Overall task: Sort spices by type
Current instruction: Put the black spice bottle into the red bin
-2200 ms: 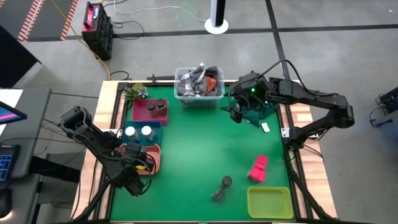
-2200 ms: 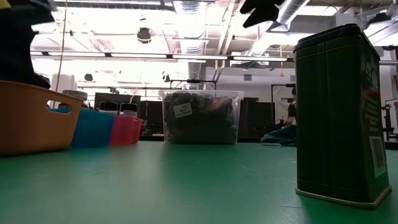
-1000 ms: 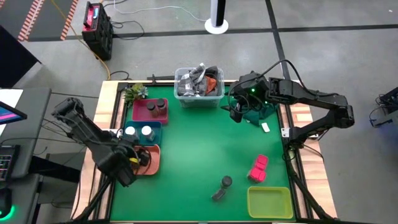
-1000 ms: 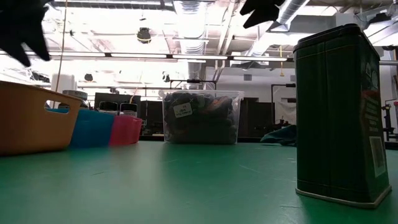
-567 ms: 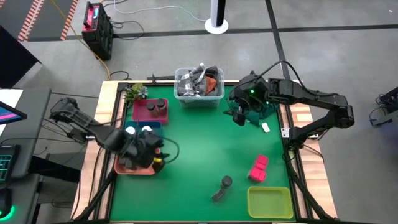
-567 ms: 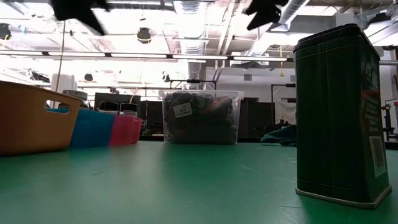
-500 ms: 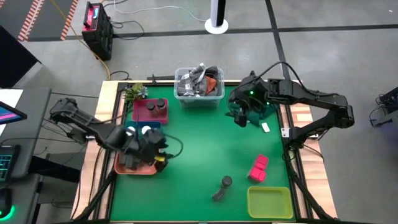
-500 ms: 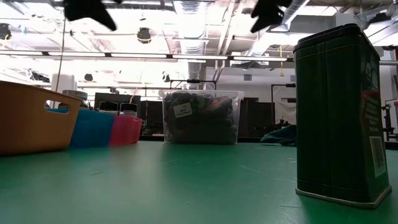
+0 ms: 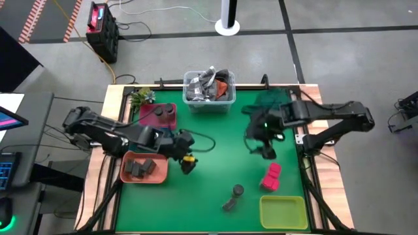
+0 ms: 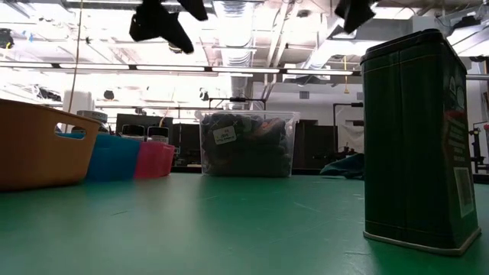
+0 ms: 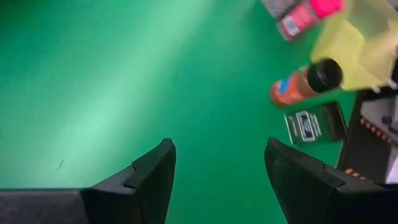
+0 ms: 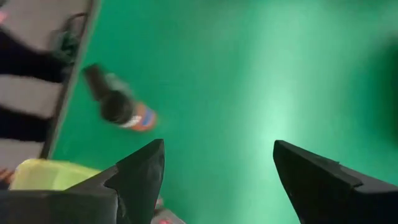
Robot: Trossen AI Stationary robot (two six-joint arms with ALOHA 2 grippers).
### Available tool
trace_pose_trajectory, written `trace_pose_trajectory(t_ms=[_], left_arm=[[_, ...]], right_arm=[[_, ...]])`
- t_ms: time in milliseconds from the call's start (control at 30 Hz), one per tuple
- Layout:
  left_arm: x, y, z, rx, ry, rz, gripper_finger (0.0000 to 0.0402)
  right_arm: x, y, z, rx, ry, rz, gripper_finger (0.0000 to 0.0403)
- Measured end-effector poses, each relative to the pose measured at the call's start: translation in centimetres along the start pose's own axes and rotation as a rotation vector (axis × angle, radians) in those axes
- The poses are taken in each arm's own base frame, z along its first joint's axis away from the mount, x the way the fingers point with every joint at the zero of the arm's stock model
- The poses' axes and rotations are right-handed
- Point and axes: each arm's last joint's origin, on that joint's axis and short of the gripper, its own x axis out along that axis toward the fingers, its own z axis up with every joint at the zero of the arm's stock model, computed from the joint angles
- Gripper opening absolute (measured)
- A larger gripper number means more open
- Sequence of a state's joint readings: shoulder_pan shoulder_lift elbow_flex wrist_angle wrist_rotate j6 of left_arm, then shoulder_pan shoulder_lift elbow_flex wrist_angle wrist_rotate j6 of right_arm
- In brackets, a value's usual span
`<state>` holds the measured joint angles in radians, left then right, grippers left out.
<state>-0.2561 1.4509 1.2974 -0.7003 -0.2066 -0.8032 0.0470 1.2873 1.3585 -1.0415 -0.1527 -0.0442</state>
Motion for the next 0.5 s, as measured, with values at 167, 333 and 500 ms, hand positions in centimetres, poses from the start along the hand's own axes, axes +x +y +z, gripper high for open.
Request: trace_pose_trajectory(t_ms=[167,333,500], left_arm=[[0.6,2.1,2.0,-0.096,-0.001,0.030,0.0233],[-0.1,3.3,3.3,-0.136,-0.050,0.039,0.0233],[-1.3,3.5,3.5,-0.033,-0.086,0.028,0.0233]], right_arm=[[0.7,3.2,0.4,-0.145,-0.032,0.107,0.0325],[1.6,5.9,0.3,-0.172,-0.001,0.170,0.0325],[4.1,8.0,0.6,-0.103,0.051,0.131,0.0321]])
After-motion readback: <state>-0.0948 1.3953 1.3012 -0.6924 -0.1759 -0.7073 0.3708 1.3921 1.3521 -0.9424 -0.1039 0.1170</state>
